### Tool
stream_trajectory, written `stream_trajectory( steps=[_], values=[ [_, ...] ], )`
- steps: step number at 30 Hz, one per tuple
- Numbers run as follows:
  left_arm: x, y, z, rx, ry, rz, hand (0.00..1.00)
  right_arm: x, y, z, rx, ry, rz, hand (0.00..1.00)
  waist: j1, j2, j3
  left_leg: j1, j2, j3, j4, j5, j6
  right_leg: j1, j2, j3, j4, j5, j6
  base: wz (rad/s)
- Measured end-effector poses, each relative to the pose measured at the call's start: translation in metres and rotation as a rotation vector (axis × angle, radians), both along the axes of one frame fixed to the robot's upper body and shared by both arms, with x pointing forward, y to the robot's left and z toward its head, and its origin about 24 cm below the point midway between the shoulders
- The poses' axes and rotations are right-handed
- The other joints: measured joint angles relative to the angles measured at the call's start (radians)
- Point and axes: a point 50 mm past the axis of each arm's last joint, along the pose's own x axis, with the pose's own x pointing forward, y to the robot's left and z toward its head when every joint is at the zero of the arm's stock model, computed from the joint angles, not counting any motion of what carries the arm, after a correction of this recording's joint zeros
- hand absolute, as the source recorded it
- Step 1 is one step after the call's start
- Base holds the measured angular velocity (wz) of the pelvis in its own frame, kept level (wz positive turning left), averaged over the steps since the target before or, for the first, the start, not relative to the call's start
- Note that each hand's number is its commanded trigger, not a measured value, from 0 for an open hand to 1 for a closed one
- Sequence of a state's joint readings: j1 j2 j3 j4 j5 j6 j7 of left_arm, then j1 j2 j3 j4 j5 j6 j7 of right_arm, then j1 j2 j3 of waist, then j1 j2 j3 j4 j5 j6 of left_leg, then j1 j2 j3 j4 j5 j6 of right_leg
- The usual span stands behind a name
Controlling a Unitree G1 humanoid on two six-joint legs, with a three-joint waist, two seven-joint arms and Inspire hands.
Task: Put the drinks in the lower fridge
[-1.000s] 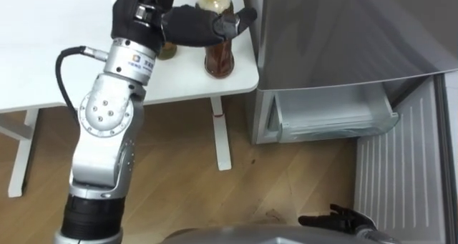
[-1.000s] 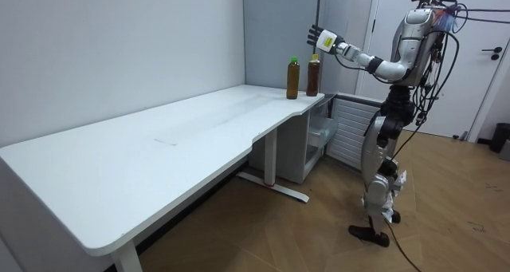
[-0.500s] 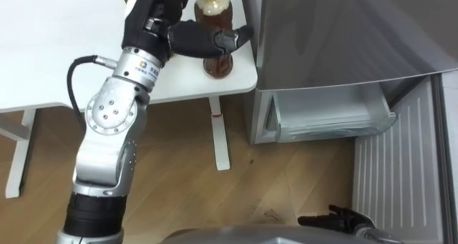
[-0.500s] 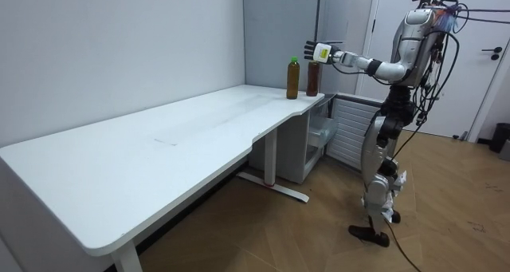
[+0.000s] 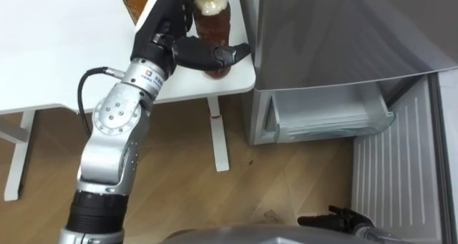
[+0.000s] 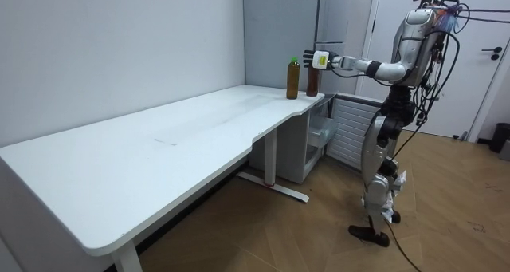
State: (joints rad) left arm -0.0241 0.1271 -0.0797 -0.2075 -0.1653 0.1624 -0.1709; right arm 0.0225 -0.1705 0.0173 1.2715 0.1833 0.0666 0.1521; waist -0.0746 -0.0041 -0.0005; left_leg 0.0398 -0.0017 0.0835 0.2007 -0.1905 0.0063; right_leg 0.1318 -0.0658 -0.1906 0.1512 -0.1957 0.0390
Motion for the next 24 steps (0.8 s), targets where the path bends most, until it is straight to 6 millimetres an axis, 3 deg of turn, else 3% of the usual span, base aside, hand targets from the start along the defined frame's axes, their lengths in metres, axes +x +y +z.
stream_trajectory(
  steps=[10, 24],
  values=[
    [0.0, 0.001, -0.004, -0.002, 0.024, 0.004, 0.0, 0.0, 0.0, 0.0, -0.006, 0.002, -0.003, 0.0, -0.003, 0.0, 0.0007, 0.001, 0.0, 0.0, 0.001, 0.0, 0.0, 0.007, 0.0, 0.002, 0.0, 0.0, 0.0, 0.0],
    [0.002, 0.003, -0.021, -0.181, 0.129, 0.034, 0.0, 0.001, -0.001, 0.001, -0.04, -0.003, -0.007, 0.0, -0.003, 0.015, 0.0028, -0.005, 0.004, 0.005, 0.006, -0.001, -0.001, 0.001, 0.005, 0.023, 0.0, 0.003, -0.004, -0.01]
  ],
)
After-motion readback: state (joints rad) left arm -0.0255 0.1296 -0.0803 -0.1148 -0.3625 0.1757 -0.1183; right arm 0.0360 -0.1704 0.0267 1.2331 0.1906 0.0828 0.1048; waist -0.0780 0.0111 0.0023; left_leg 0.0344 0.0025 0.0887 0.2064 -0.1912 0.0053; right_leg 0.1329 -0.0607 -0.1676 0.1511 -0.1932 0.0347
